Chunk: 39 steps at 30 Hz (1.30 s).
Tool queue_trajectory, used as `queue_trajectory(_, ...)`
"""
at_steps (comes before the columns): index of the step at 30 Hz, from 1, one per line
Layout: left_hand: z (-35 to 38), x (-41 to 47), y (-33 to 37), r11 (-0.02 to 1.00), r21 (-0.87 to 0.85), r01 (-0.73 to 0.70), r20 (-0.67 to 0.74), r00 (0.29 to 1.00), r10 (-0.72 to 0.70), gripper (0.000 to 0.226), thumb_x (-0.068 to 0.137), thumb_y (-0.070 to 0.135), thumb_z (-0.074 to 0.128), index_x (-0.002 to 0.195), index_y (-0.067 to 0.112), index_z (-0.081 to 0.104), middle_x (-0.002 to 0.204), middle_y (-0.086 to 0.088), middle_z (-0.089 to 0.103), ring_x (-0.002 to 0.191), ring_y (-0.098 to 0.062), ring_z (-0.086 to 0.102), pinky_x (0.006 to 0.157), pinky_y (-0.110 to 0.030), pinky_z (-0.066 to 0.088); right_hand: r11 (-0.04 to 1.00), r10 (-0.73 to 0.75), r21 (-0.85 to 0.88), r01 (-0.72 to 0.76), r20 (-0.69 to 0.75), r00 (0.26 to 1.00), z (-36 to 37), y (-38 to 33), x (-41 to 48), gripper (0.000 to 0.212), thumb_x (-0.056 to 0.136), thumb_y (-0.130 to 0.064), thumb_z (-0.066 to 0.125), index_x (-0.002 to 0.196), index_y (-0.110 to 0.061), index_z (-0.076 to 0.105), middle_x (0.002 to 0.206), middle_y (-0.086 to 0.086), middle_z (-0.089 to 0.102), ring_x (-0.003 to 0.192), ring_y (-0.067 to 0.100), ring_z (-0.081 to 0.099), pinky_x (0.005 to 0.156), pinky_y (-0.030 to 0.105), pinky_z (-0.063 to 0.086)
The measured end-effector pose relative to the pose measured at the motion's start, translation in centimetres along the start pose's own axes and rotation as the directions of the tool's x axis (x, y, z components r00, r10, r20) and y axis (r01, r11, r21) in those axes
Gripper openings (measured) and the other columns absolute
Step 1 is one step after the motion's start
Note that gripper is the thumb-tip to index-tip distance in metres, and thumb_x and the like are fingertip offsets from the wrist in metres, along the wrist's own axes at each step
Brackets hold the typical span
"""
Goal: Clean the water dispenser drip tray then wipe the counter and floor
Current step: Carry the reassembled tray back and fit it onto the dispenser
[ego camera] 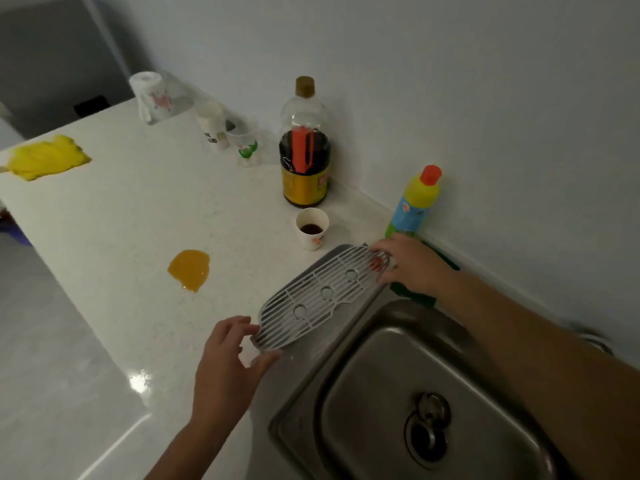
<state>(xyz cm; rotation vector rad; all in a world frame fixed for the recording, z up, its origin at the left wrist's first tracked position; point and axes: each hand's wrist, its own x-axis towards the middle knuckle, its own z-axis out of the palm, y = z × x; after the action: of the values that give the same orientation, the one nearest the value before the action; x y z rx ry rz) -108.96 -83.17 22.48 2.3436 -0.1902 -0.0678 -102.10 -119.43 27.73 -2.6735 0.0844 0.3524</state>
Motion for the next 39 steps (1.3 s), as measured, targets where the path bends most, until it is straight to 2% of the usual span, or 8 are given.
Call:
queue_trajectory(2, 1.2, 1.0, -0.5, 1.000, 0.017, 0.001, 0.010, 1.000, -0.001, 0.052, 0.072, 0.033, 0.092, 0.115, 0.031, 0.062, 0.127, 0.011, 0.064, 0.105, -0.013, 0.065, 0.083, -0.036, 0.060, 0.999, -0.039, -0.027, 0.040, 0.014, 0.999, 0.3, 0.3, 2.4, 0.063, 0.073, -0.021, 0.091, 0.131, -0.022, 0.065, 0.112, -0.001, 0.059, 0.100, 0.018, 0.055, 0.084, 0.032, 0.046)
queue_trajectory(9, 1.7, 3.1, -2.8, 0.992, -0.069, 0.106, 0.073, 0.992, -0.101, 0.051, 0.080, 0.036, 0.086, 0.123, 0.040, 0.060, 0.100, 0.037, 0.056, 0.086, 0.006, 0.064, 0.071, -0.011, 0.046, 0.998, -0.035, 0.046, 0.032, 0.055, 0.998, 1.4, 1.4, 4.7, 0.057, 0.073, -0.021, 0.091, 0.125, -0.023, 0.067, 0.113, -0.006, 0.071, 0.100, 0.013, 0.064, 0.087, 0.032, 0.052)
queue_trajectory(13, 0.7, 4.5, -3.8, 0.991, -0.071, 0.118, 0.112, 0.988, -0.109, 0.051, 0.080, 0.029, 0.087, 0.127, 0.030, 0.066, 0.105, 0.020, 0.067, 0.087, 0.007, 0.064, 0.071, -0.009, 0.046, 0.997, 0.001, 0.074, -0.006, 0.062, 0.998, 2.0, 1.8, 3.0, 0.059, 0.067, -0.028, 0.094, 0.120, -0.027, 0.069, 0.105, -0.011, 0.071, 0.089, 0.004, 0.065, 0.081, 0.027, 0.055)
queue_trajectory(18, -1.8, 7.2, -4.4, 0.998, -0.043, 0.040, 0.159, 0.987, -0.033, 0.052, 0.083, 0.021, 0.085, 0.131, 0.024, 0.066, 0.119, 0.012, 0.067, 0.100, -0.008, 0.066, 0.081, -0.020, 0.055, 1.000, 0.016, -0.009, -0.016, 0.086, 0.996, 3.6, 1.8, -0.6, 0.057, 0.059, -0.065, 0.080, 0.105, -0.038, 0.060, 0.098, -0.016, 0.058, 0.087, 0.001, 0.057, 0.075, 0.029, 0.051)
queue_trajectory(26, -2.8, 7.9, -5.4, 0.996, 0.016, -0.087, 0.189, 0.978, 0.082, 0.052, 0.078, 0.013, 0.088, 0.127, 0.019, 0.073, 0.135, -0.001, 0.070, 0.110, -0.019, 0.071, 0.095, -0.038, 0.060, 0.997, 0.023, -0.078, -0.017, 0.070, 0.997, 4.7, 1.1, -2.5, 0.059, 0.072, -0.066, 0.078, 0.117, -0.037, 0.054, 0.103, -0.017, 0.054, 0.089, 0.006, 0.056, 0.072, 0.031, 0.048)
queue_trajectory(29, -2.7, 8.0, -5.6, 0.996, -0.006, -0.094, 0.158, 0.983, 0.094, 0.053, 0.079, 0.008, 0.087, 0.129, 0.018, 0.072, 0.131, -0.004, 0.072, 0.113, -0.020, 0.071, 0.097, -0.035, 0.058, 0.983, 0.004, -0.183, 0.010, 0.081, 0.997, 4.4, 0.5, -2.4, 0.064, 0.075, -0.070, 0.073, 0.124, -0.035, 0.050, 0.109, -0.014, 0.055, 0.092, 0.011, 0.055, 0.067, 0.031, 0.041)
queue_trajectory(35, -3.1, 8.3, -5.8, 0.990, -0.025, -0.142, 0.182, 0.973, 0.144, 0.051, 0.082, 0.021, 0.085, 0.131, 0.022, 0.070, 0.129, 0.004, 0.072, 0.109, -0.007, 0.069, 0.090, -0.014, 0.053, 0.929, -0.001, -0.366, 0.048, 0.127, 0.992, 4.0, -0.7, -2.7, 0.070, 0.082, -0.076, 0.061, 0.134, -0.031, 0.046, 0.116, -0.008, 0.056, 0.096, 0.015, 0.059, 0.076, 0.036, 0.052)
queue_trajectory(39, -2.7, 8.2, -5.6, 0.992, -0.127, -0.025, 0.131, 0.990, 0.042, 0.047, 0.086, 0.037, 0.079, 0.130, 0.023, 0.070, 0.121, 0.012, 0.070, 0.107, 0.000, 0.068, 0.085, -0.010, 0.054, 0.966, 0.057, -0.258, -0.030, 0.094, 0.994, 4.4, -0.3, -3.2, 0.064, 0.086, -0.078, 0.053, 0.132, -0.034, 0.049, 0.115, -0.011, 0.058, 0.095, 0.012, 0.060, 0.074, 0.035, 0.052)
